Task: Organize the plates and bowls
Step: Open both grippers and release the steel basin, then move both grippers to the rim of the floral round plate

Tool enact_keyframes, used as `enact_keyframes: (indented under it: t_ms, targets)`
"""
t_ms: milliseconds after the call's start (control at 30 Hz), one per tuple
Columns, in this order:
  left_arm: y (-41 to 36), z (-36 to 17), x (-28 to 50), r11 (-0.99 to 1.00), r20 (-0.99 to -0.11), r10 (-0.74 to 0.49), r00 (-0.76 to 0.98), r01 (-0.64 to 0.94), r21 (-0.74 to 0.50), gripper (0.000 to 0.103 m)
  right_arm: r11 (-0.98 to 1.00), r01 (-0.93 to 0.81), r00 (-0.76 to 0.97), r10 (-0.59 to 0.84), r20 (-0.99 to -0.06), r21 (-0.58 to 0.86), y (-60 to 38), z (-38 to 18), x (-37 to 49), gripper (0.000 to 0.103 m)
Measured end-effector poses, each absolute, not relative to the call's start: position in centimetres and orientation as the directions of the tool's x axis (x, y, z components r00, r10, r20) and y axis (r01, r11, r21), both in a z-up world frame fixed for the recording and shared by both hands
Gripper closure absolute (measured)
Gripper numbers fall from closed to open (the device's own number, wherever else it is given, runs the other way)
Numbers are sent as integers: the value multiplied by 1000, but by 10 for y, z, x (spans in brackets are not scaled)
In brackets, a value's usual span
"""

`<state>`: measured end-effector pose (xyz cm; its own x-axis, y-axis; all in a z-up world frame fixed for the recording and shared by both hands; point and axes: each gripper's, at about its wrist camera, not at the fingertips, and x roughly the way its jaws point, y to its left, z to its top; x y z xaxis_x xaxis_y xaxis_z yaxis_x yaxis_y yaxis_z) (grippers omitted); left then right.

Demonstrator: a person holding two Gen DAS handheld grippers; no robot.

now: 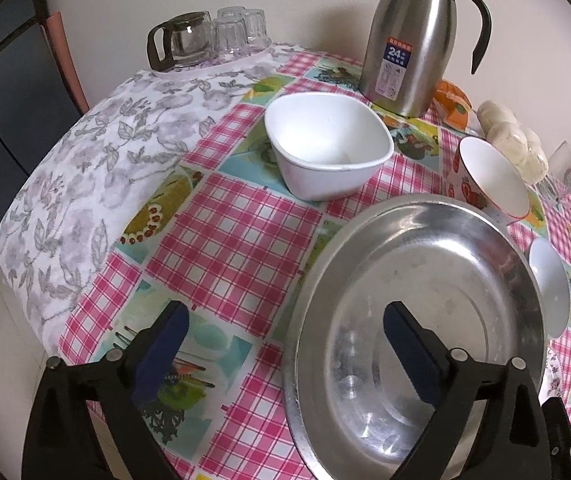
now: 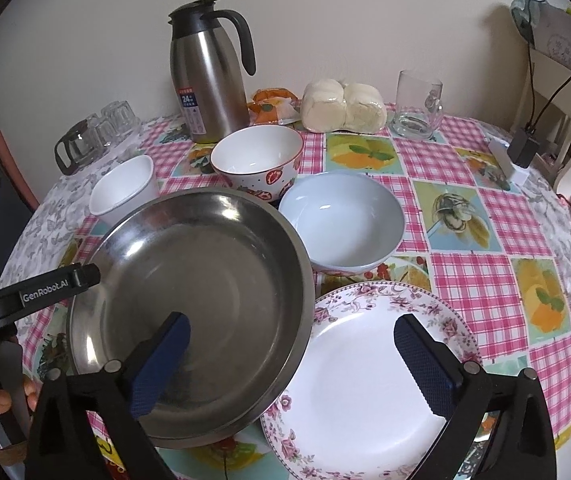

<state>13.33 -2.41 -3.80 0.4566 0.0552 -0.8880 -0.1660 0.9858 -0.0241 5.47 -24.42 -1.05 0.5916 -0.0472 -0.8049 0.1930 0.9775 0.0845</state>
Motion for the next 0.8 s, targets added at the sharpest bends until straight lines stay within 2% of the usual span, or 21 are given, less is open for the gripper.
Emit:
enact_keyframes:
  t_ms: [333,567,800]
  targets:
    - [-24,-20,129,987,-859,44,510,-156,-43,4,974,211,566,-56,-823,79,-253,-8,50,0]
    - [-41,2,119,994,-813,-17,582,-79,-77,4,968,232,570,-51,-820,101,-270,-3,41,0]
    - [-83,18,103,986,-765,-158,624,64,-152,4,922,364,596,-124,-793,129,-326,11,14,0]
